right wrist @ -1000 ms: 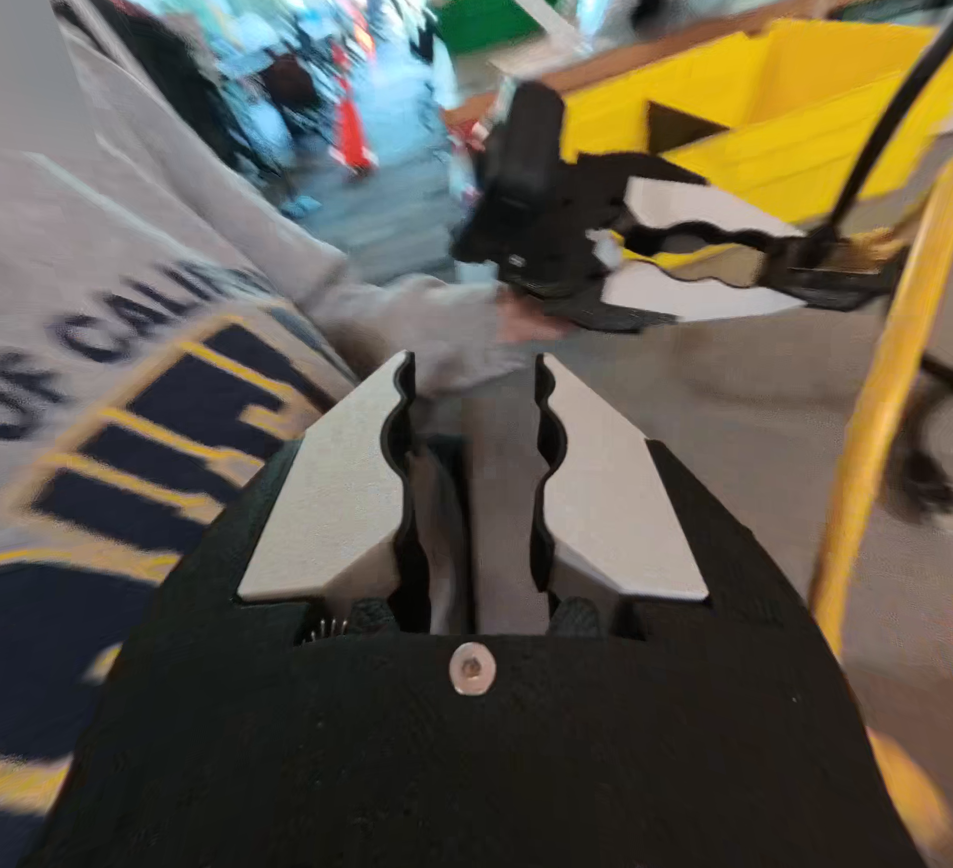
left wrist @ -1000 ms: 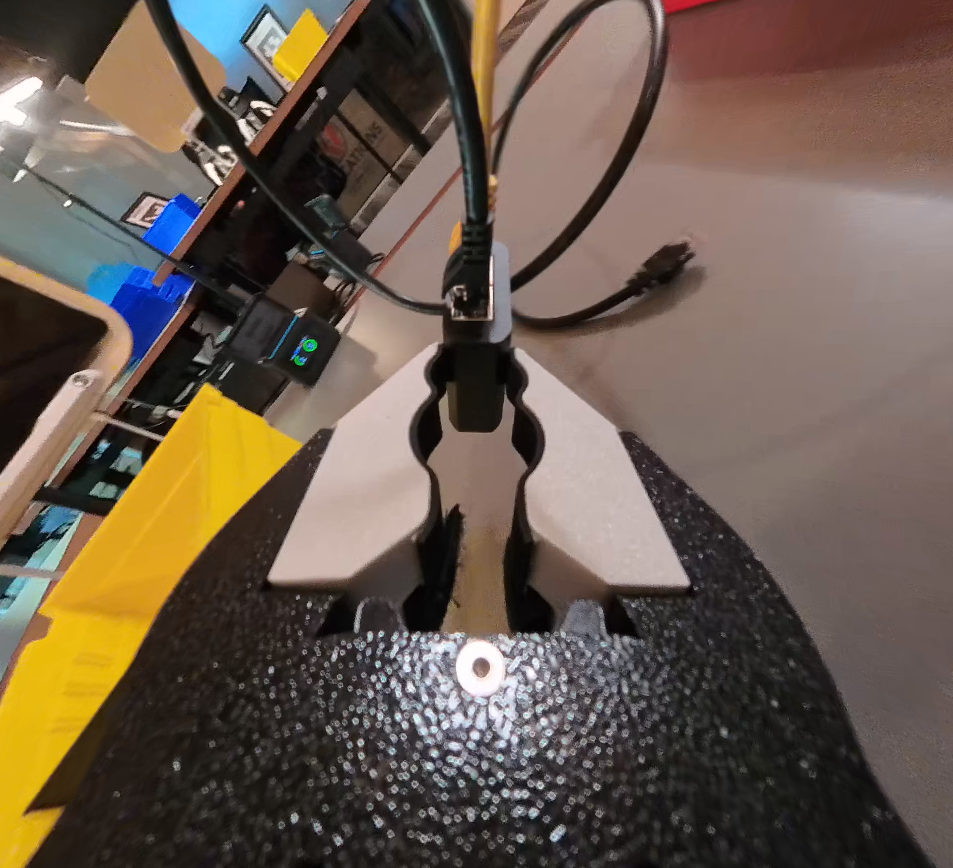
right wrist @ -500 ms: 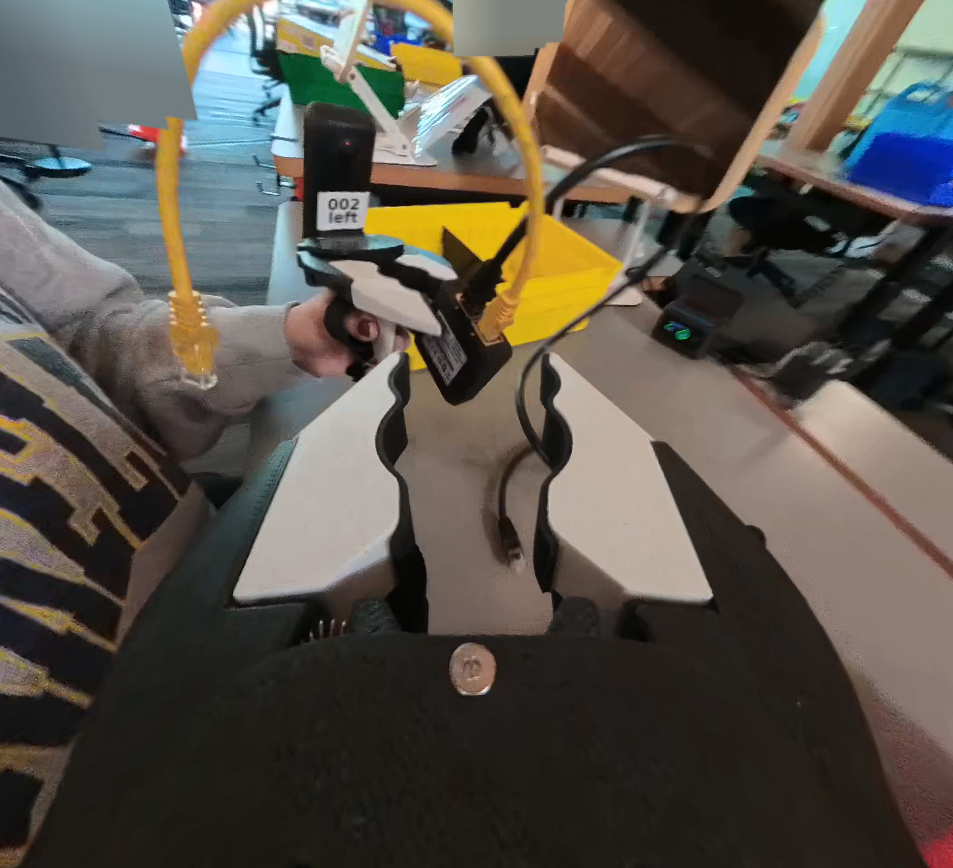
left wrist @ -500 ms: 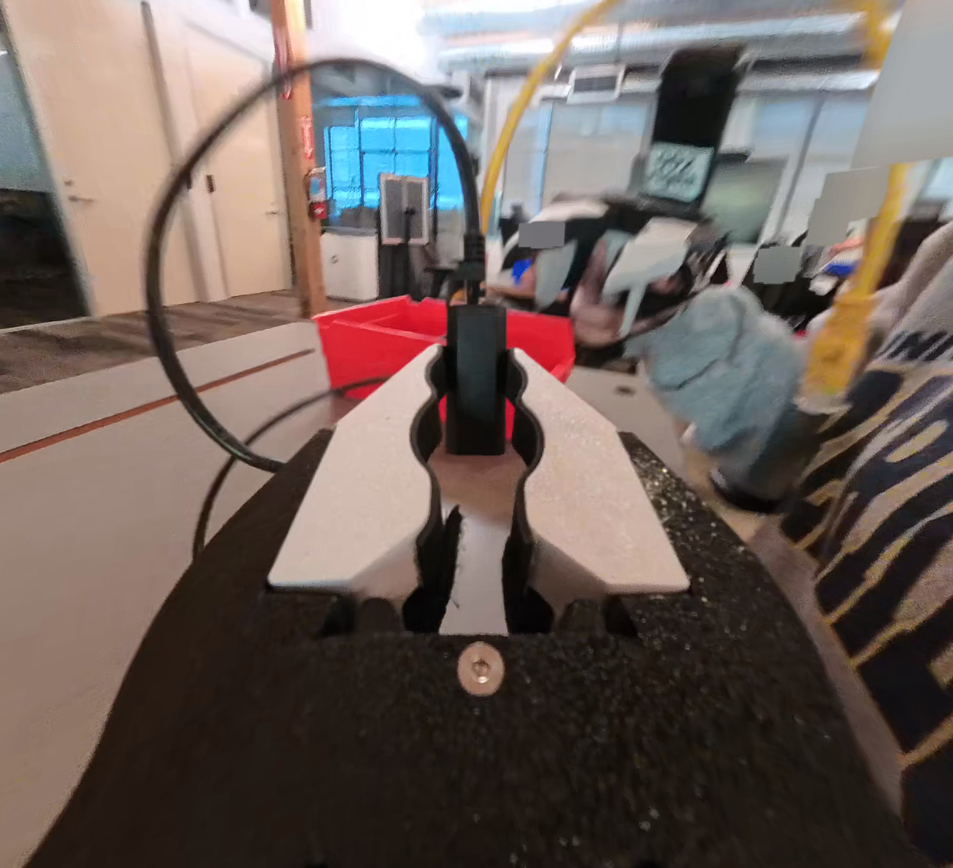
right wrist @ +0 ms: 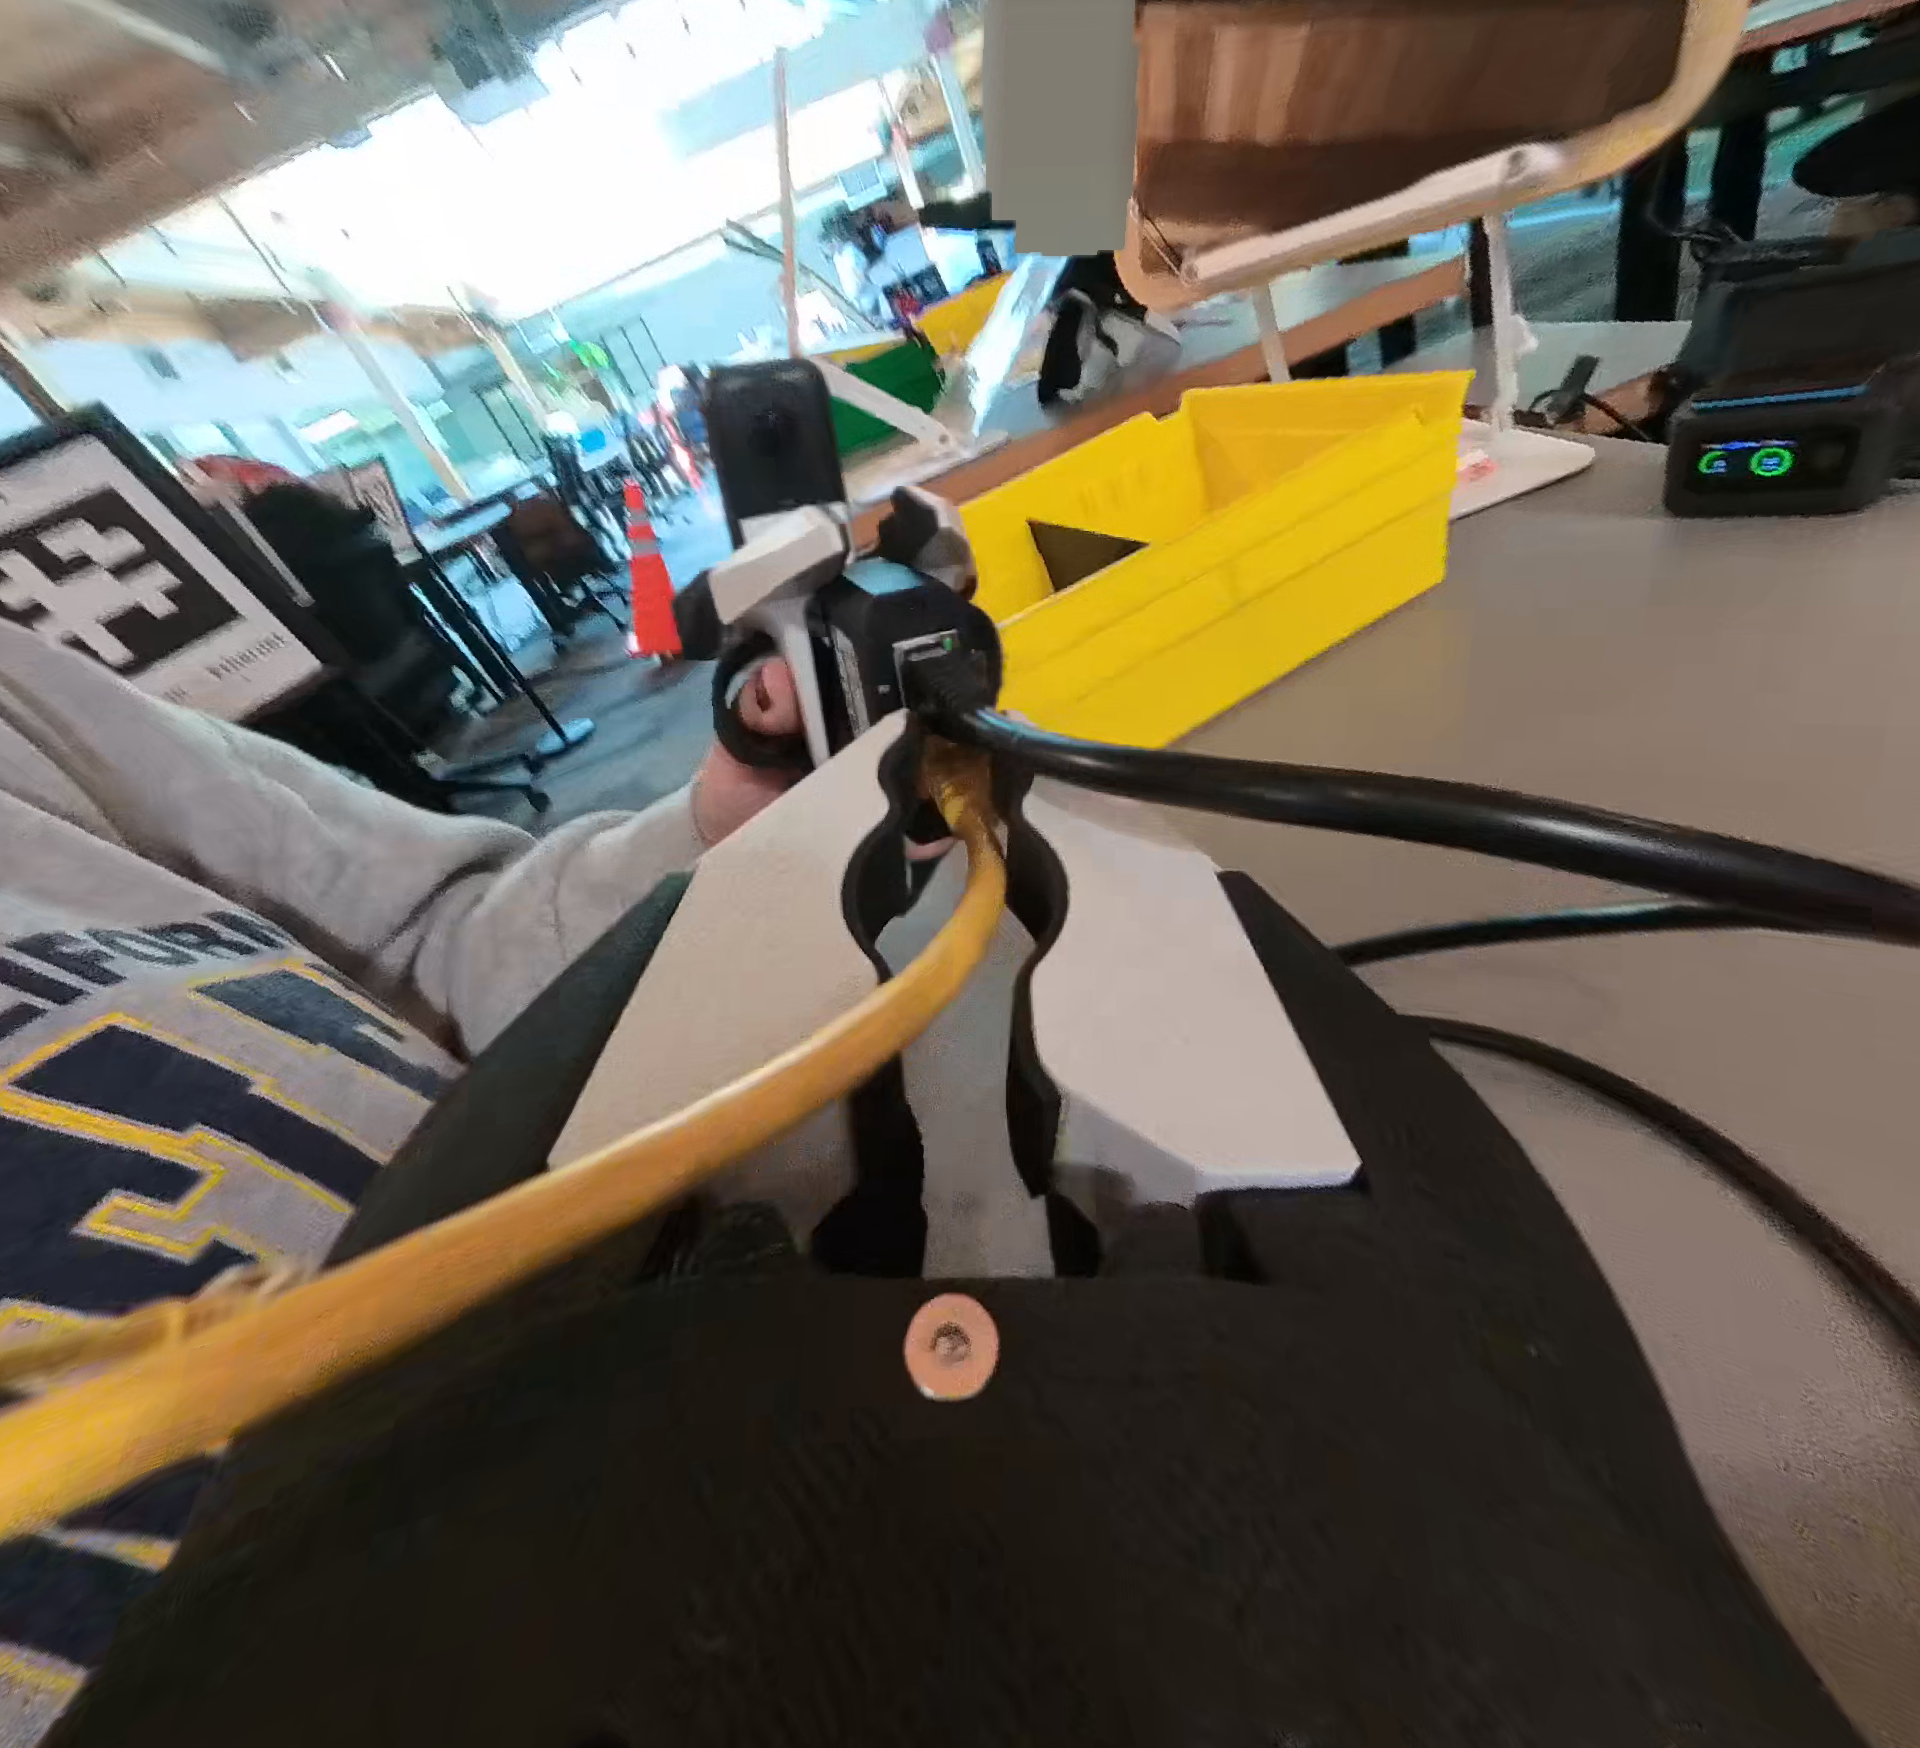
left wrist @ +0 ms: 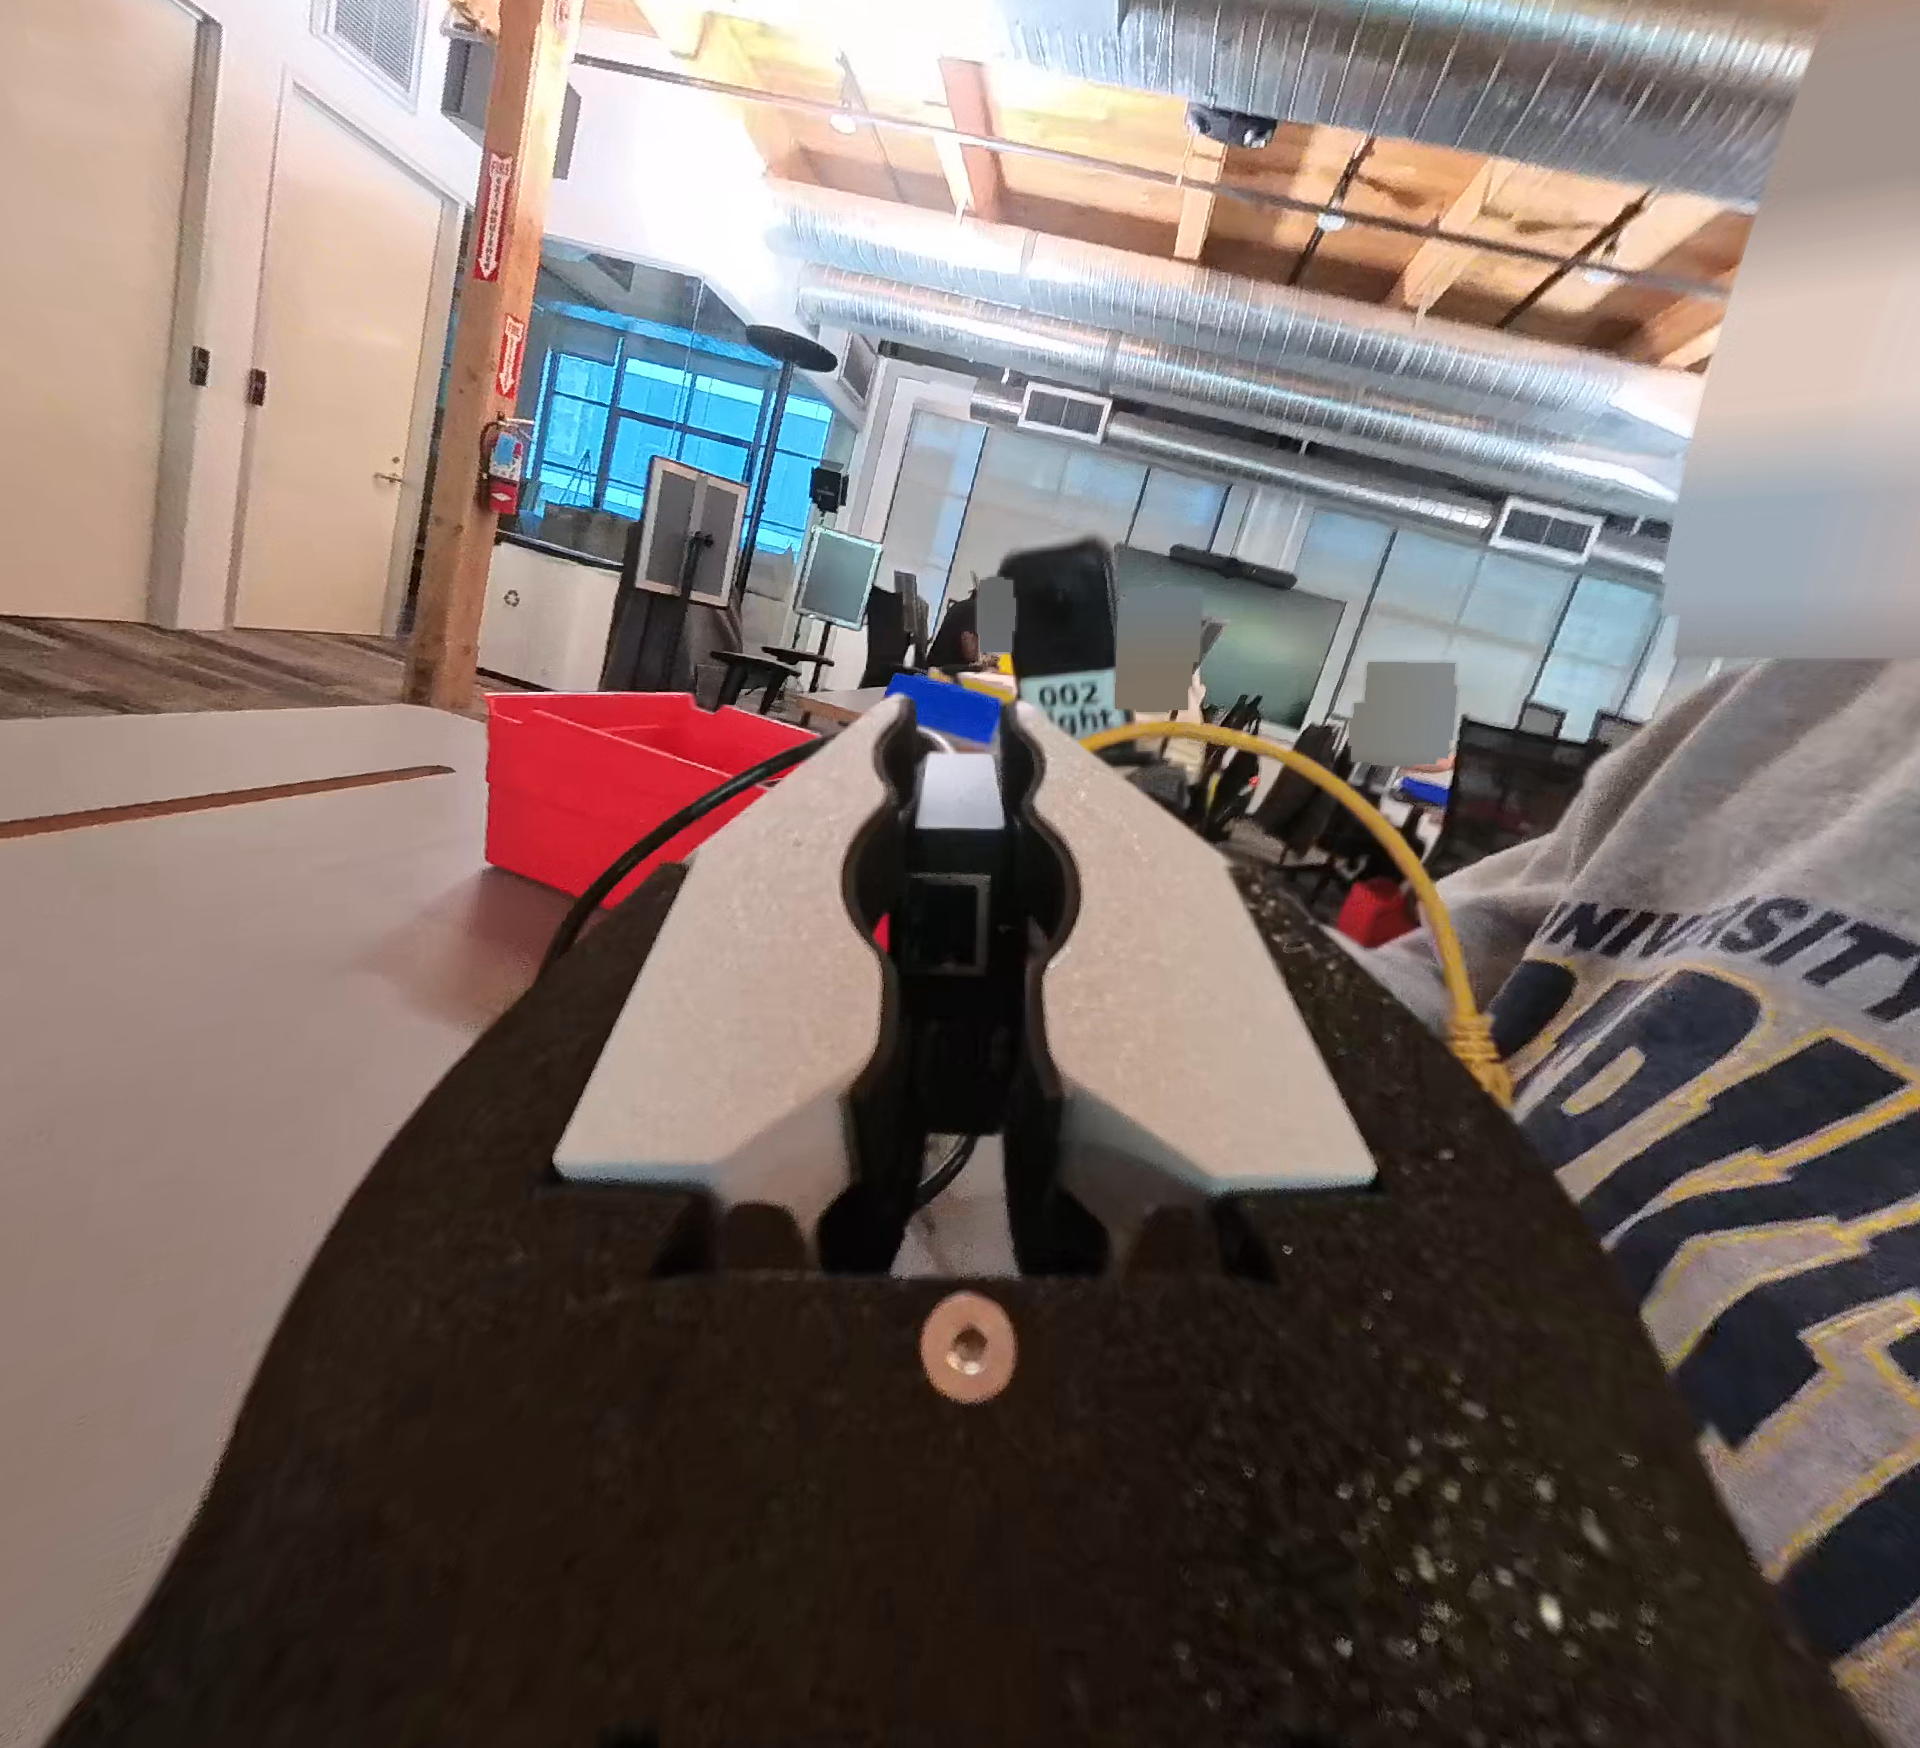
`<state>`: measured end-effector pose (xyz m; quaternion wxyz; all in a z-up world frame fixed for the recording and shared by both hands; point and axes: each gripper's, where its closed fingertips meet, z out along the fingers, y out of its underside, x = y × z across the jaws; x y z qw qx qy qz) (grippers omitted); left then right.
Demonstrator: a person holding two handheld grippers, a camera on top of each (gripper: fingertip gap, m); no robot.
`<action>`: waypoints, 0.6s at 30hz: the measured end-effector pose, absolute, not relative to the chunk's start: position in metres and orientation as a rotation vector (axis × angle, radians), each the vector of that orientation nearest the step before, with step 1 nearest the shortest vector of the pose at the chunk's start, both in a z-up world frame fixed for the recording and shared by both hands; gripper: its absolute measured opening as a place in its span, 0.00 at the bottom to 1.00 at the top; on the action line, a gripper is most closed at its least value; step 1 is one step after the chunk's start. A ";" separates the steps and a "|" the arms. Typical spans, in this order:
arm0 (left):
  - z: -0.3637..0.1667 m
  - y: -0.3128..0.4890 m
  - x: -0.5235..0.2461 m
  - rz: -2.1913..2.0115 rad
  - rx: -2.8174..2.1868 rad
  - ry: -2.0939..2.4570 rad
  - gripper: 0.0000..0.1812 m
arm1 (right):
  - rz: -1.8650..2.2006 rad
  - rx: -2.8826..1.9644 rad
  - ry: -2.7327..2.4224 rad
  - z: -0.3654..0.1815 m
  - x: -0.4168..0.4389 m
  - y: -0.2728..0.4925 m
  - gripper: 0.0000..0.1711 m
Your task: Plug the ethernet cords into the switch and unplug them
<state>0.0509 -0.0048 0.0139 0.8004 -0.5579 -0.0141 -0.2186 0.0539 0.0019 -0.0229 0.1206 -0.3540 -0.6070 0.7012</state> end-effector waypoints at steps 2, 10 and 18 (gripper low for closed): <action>0.017 -0.005 0.046 -0.461 -1.165 -0.070 0.07 | 2.116 -1.028 -1.702 -0.021 0.054 0.002 0.05; 0.017 0.004 0.054 -0.408 -1.089 -0.125 0.37 | 2.611 -0.952 -1.195 0.022 0.060 0.022 0.05; 0.040 0.006 0.079 -0.278 -0.959 -0.035 0.12 | 2.578 -0.814 -1.245 0.025 0.070 0.004 0.06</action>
